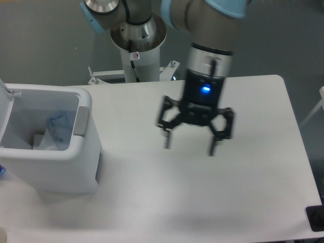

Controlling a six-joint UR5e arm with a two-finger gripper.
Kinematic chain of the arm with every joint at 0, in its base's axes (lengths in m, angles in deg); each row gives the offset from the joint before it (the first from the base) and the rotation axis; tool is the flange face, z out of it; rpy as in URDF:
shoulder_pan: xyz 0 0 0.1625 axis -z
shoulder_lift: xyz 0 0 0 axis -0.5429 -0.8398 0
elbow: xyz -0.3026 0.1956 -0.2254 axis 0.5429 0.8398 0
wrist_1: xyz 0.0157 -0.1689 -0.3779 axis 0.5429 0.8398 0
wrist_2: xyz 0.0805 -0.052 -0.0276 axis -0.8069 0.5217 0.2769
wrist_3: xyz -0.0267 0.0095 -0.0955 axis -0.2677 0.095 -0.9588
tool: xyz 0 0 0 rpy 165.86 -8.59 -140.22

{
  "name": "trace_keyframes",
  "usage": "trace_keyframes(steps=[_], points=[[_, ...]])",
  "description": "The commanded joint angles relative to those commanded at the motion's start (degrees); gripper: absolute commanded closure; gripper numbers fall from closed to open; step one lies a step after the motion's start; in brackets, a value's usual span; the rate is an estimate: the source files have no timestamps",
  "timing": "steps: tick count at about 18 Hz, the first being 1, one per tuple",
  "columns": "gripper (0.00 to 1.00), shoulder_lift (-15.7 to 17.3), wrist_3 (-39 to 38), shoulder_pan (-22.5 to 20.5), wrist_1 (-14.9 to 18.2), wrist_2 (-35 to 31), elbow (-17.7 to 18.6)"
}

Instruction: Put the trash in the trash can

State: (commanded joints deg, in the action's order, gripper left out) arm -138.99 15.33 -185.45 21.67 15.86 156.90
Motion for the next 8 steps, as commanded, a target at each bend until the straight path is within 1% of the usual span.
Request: trace_keyframes(steps=[1,4,5,6,7,8], points=[[0.0,-0.88,2.28,-0.44,0.09,-1.58,0.17],[0.0,-2.12,12.02,-0.62,1.4,-13.42,1.75],[0.0,-2.64,16.32,-0.54,1.41,-16.16,2.37],[0.0,-3.69,21.15,-0.28,1.23,-18.45,3.07],[0.0,-3.79,24.76,-0.19,1.14,-19.78,3.77],[0.0,-3.79,26.28,-0.1,1.23,-20.49,4.04]])
